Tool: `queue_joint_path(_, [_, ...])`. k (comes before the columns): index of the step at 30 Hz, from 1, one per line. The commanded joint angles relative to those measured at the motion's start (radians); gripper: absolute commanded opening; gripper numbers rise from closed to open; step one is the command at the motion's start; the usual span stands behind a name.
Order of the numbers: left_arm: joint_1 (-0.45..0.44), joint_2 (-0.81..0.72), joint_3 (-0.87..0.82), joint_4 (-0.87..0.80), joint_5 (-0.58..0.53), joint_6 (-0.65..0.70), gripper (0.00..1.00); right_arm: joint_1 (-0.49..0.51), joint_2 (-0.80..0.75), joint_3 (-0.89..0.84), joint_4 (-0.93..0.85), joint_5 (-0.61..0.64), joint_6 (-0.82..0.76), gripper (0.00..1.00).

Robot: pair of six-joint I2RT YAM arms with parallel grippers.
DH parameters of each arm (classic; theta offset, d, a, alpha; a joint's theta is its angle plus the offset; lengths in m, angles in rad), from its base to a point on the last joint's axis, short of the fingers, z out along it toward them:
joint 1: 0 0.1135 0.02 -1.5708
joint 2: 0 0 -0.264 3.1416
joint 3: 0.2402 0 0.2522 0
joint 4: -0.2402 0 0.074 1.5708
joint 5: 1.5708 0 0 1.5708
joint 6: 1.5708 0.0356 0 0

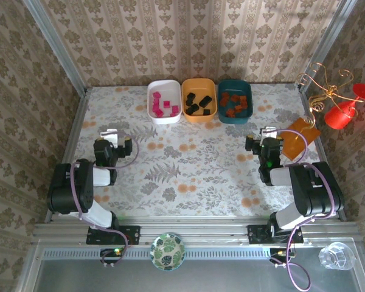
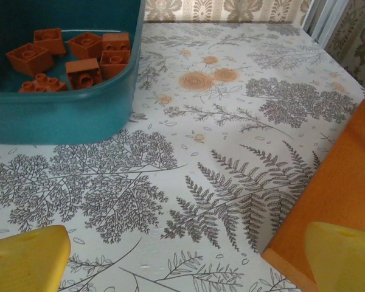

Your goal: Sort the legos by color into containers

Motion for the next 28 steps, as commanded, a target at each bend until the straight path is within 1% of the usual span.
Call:
queue_joint_path(1, [-0.01, -0.006, 0.008, 0.014, -0.002, 0.025, 1.0, -0.003, 0.005, 0.02, 0.035, -0.029, 0.022, 1.0])
queue_joint_path(5, [-0.015, -0.003, 0.012, 0.013, 0.003, 0.034, 1.0, -0.004, 0.0, 0.023, 0.018, -0.03, 0.025, 1.0])
queue_joint_path(8, [-0.031, -0.003, 0.005, 0.023, -0.03, 0.043, 1.0, -0.002, 0.001, 0.021, 0.023, -0.03, 0.023, 1.0])
queue_joint_path(17, [-0.039, -0.002, -0.003, 0.038, -0.052, 0.047, 1.0, -0.003, 0.002, 0.021, 0.022, -0.029, 0.023, 1.0])
queue_joint_path(28, [-0.04, -0.003, -0.002, 0.037, -0.052, 0.047, 1.0, -0.002, 0.003, 0.023, 0.022, -0.033, 0.023, 1.0])
